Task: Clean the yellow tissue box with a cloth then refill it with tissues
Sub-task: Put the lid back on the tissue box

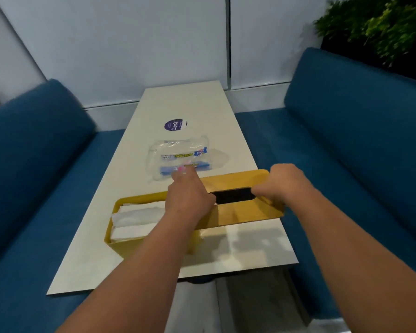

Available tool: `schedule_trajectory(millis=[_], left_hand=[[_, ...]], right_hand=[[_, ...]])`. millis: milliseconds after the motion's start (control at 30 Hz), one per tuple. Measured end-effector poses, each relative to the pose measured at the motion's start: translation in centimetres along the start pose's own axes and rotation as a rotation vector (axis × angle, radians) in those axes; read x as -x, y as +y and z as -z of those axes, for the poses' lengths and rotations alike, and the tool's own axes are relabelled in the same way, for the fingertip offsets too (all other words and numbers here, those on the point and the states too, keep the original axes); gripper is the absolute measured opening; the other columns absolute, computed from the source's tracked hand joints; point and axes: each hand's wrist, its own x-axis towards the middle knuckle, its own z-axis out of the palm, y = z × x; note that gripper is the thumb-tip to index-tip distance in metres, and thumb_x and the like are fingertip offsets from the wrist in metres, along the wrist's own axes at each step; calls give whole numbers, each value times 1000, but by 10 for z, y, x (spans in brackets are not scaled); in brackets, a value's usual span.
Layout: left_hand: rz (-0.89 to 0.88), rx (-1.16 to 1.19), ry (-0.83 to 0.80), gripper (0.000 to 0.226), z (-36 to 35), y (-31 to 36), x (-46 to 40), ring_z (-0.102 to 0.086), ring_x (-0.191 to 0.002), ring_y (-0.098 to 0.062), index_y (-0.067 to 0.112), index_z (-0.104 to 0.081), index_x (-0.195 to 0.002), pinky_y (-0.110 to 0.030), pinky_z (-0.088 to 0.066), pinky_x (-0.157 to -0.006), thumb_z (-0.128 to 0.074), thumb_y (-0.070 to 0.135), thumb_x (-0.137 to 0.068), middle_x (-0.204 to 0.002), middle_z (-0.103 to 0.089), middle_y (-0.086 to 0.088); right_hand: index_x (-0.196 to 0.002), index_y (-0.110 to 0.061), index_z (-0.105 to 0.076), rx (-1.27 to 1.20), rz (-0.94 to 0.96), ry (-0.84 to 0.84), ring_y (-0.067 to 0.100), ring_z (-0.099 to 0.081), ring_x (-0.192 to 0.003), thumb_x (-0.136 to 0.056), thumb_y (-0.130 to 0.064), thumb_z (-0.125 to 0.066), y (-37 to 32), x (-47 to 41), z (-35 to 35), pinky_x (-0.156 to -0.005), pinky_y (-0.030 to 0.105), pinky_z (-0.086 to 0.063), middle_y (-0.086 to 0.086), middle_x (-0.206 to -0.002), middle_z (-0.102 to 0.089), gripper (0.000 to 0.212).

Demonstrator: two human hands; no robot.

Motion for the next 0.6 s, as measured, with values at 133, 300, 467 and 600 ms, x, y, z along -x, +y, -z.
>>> schedule_trajectory(millis=[133,300,467,600], left_hand=[[71,-5,33,73,21,-50,-9,-57,-103,-32,20,-34,-132,-35,-49,-80,-74,37,-74,-118,-45,-11],[115,17,34,68,35,-109,-22,-59,-94,-29,21,-38,-127,-36,-55,-76,-77,36,-74,-115,-49,-9],[120,64,35,68,36,-157,-29,-58,-98,-27,22,-38,-132,-36,-54,-77,-75,36,-77,-119,-50,-8],[121,90,26,70,35,-175,-37,-58,-105,-30,22,-37,-134,-40,-53,-82,-74,41,-78,-124,-51,-8]], right_hand=[[-75,-18,-49,-22,89,-2,14,-49,-66,-72,-44,-67,-45,4,-30,-48,26,-34,0,-76,-50,32],[-89,-15,-57,-25,164,-28,11,-46,-63,-76,-46,-67,-93,9,-61,-48,24,-34,-3,-73,-49,35],[-94,-13,-54,56,174,-59,15,-50,-72,-80,-51,-65,-132,13,-86,-58,24,-41,-2,-76,-49,42],[-97,-16,-51,62,141,-54,13,-46,-69,-81,-51,-65,-153,12,-92,-52,23,-36,-1,-78,-46,41]])
